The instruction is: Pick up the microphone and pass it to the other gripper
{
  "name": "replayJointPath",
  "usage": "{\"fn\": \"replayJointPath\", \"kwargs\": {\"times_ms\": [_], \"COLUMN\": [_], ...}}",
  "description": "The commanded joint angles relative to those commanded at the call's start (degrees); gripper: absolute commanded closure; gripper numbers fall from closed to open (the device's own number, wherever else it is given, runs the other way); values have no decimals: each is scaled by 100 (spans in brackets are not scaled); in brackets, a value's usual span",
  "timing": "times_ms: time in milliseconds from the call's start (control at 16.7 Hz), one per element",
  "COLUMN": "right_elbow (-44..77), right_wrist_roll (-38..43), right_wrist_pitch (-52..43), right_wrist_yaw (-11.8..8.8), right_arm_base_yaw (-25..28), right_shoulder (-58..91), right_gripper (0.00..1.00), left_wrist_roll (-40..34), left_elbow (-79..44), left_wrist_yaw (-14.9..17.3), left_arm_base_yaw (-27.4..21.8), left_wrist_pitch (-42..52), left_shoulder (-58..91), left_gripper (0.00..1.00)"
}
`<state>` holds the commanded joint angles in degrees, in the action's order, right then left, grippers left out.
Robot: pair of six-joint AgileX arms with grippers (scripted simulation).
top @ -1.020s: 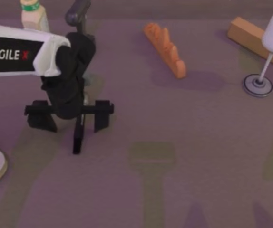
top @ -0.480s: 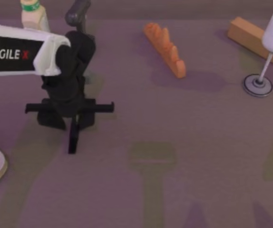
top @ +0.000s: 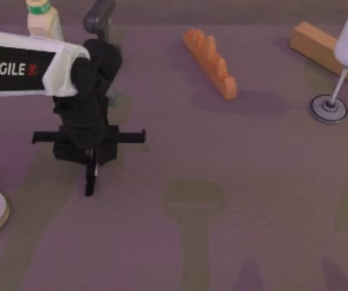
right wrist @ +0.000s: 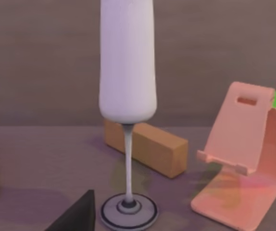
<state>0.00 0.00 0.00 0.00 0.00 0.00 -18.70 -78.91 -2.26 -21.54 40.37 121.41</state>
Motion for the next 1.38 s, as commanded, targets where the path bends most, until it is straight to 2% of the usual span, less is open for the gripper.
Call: {"fn": "replayJointPath", "kwargs": {"times_ms": [180, 360, 540, 1080, 1380], "right_elbow": [0, 0, 0, 0, 0], "right_wrist_roll": [0, 0, 0, 0, 0], "right_wrist_pitch": [0, 0, 0, 0, 0], "right_wrist_yaw": [0, 0, 0, 0, 0], "right_arm_base_yaw": [0, 0, 0, 0, 0], "right_shoulder": [0, 0, 0, 0, 0], "right_gripper": [0, 0, 0, 0, 0], "left_wrist_roll": [97, 296, 565, 1538, 1924], "left_elbow": [75, 278, 613, 1991, 2414], "left_wrist_yaw": [135, 440, 868, 2364, 2889], "left_arm_base_yaw": [-3, 17, 57, 204, 263], "left_wrist_pitch": [-360, -1208, -2456, -7030, -8445], "left_shoulder": [-77, -254, -484, -1501, -2041], "left_gripper": [100, 100, 100, 100, 100]}}
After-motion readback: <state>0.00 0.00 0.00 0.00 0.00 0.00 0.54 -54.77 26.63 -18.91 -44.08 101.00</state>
